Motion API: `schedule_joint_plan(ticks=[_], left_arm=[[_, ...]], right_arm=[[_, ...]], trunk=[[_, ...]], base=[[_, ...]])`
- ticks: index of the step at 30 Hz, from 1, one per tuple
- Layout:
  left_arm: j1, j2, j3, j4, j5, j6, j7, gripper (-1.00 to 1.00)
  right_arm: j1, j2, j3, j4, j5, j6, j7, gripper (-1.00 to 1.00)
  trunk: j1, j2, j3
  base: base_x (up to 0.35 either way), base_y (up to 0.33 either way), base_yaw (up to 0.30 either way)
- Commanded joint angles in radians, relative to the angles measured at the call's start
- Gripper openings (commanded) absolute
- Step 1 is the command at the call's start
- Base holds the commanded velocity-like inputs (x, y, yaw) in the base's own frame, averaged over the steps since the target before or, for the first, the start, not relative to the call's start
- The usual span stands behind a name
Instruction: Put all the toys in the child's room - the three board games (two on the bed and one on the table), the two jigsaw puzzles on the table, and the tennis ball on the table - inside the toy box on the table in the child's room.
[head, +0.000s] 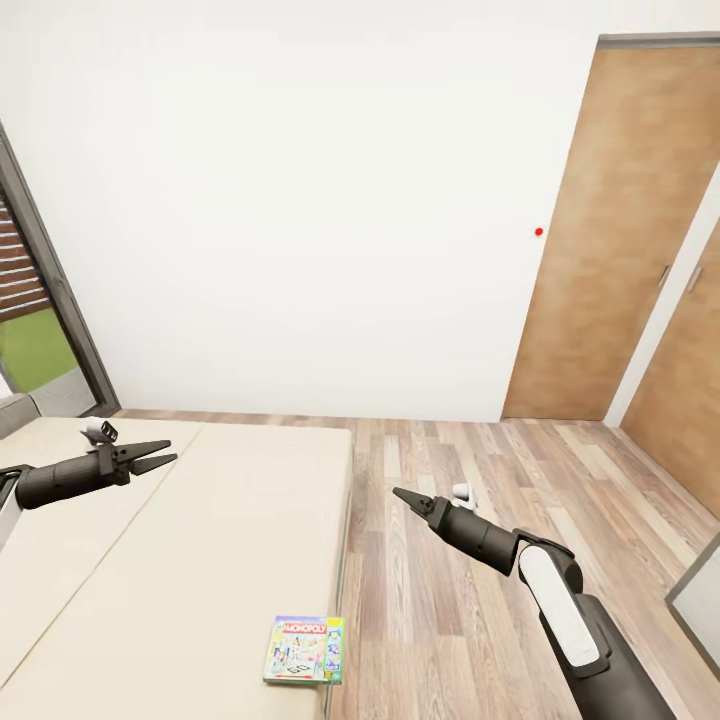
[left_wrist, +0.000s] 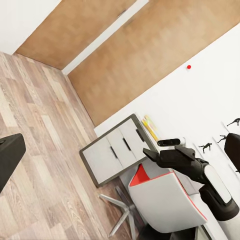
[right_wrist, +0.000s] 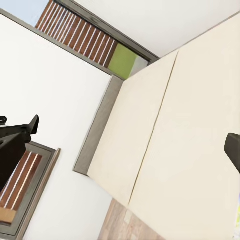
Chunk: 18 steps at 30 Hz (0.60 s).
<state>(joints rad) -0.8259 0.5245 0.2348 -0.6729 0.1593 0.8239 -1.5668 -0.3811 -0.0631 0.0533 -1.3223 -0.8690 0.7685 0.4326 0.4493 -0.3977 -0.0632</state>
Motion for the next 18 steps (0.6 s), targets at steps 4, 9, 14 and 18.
schedule_joint_plan(ticks=[4, 9, 14, 18], left_arm=[[-0.001, 0.0, 0.0, 0.0, -0.001, 0.011, -0.004, 1.0], [-0.001, 0.0, 0.0, 0.0, -0.001, 0.011, -0.004, 1.0], [-0.001, 0.0, 0.0, 0.0, 0.0, 0.011, -0.004, 1.0], [-0.001, 0.0, 0.0, 0.0, 0.0, 0.011, -0.004, 1.0]], right_arm=[[-0.001, 0.0, 0.0, -0.001, -0.001, 0.003, 0.001, 1.0], [-0.001, 0.0, 0.0, -0.001, -0.001, 0.003, 0.001, 1.0], [-0.001, 0.0, 0.0, -0.001, 0.0, 0.003, 0.001, 1.0], [-0.001, 0.0, 0.0, -0.001, 0.0, 0.003, 0.001, 1.0]], trunk=[[0.001, -0.002, -0.002], [0.001, -0.002, 0.0], [0.001, -0.002, 0.002], [0.001, -0.002, 0.004]], base=[[0.0, -0.084, 0.119], [0.001, -0.218, 0.231], [0.047, -0.209, 0.262], [0.093, -0.088, 0.272]])
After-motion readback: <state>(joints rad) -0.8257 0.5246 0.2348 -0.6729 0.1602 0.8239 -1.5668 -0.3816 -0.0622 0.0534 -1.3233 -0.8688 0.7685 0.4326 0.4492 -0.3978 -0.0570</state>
